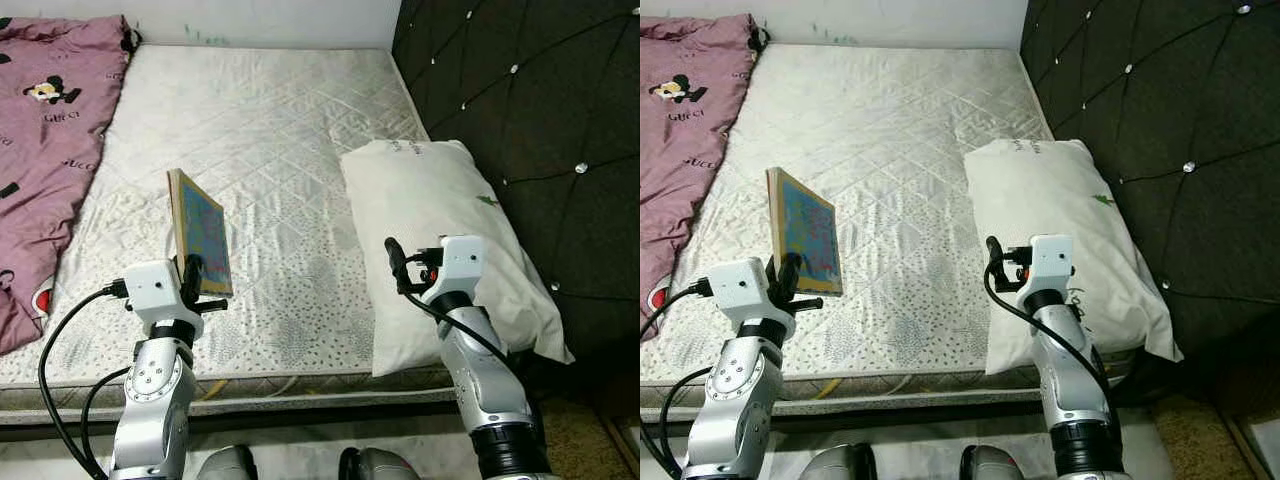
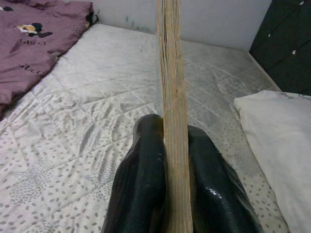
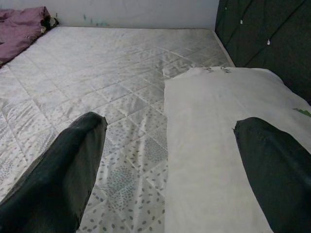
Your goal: Clean up the room
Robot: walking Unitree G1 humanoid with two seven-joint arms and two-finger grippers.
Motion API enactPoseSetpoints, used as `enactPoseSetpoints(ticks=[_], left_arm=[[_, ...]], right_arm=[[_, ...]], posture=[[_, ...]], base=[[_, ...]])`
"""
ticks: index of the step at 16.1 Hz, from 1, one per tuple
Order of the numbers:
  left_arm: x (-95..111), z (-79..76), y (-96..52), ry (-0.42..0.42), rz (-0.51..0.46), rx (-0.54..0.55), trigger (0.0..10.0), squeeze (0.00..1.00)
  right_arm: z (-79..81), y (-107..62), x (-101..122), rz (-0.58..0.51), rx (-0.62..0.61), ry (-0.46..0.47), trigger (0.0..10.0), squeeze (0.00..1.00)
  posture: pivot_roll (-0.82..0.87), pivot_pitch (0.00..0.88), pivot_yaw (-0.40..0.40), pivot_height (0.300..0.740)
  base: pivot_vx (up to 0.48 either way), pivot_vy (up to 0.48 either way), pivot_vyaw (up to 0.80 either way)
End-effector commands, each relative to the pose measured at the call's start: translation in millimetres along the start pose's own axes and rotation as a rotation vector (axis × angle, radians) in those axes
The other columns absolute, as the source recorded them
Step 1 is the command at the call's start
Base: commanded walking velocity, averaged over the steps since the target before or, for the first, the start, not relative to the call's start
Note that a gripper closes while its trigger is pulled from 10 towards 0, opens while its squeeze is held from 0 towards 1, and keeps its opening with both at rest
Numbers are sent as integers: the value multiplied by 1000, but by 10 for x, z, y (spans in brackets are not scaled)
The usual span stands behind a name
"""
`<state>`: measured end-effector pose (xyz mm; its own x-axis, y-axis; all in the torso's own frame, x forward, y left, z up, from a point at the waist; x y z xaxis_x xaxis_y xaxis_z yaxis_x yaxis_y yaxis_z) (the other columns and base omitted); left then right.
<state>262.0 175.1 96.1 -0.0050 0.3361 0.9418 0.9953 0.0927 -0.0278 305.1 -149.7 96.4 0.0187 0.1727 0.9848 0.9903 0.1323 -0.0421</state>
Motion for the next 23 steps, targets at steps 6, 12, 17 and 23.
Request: enactPoseSetpoints(ticks=[6, 12, 17, 23], left_arm=[[60, -38, 33, 4, -34, -9, 10000, 0], [56, -48, 41, 1, -34, -8, 10000, 0], [56, -51, 43, -7, -33, 0, 10000, 0], [56, -64, 50, -20, -29, -15, 10000, 0]], right_arm=[[20, -3, 39, -11, 10, 4, 10000, 0], [19, 2, 36, -12, 12, -1, 10000, 0], [9, 17, 33, -9, 10, -6, 10000, 0], [20, 26, 42, -16, 15, -9, 10000, 0]], posture=[[-55, 122, -24, 678], [-58, 124, -23, 619], [-57, 124, -24, 619], [-58, 122, -21, 619]], base=[[0, 0, 0], [0, 0, 0], [0, 0, 0], [0, 0, 0]])
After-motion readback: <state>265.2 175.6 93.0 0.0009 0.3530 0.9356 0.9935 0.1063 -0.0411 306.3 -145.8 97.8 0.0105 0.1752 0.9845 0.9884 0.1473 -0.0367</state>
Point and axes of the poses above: a point about 5 cm out from each wrist's last joint towards the gripper, its own y axis pointing out of the wrist towards the gripper, its own x axis along the axis of the wrist's last joint, z = x × y, the point moved 1 cm from there along y, pointing out of the wrist towards the gripper, and after that the axes turned 12 degrees about -y, right-handed, at the moved point
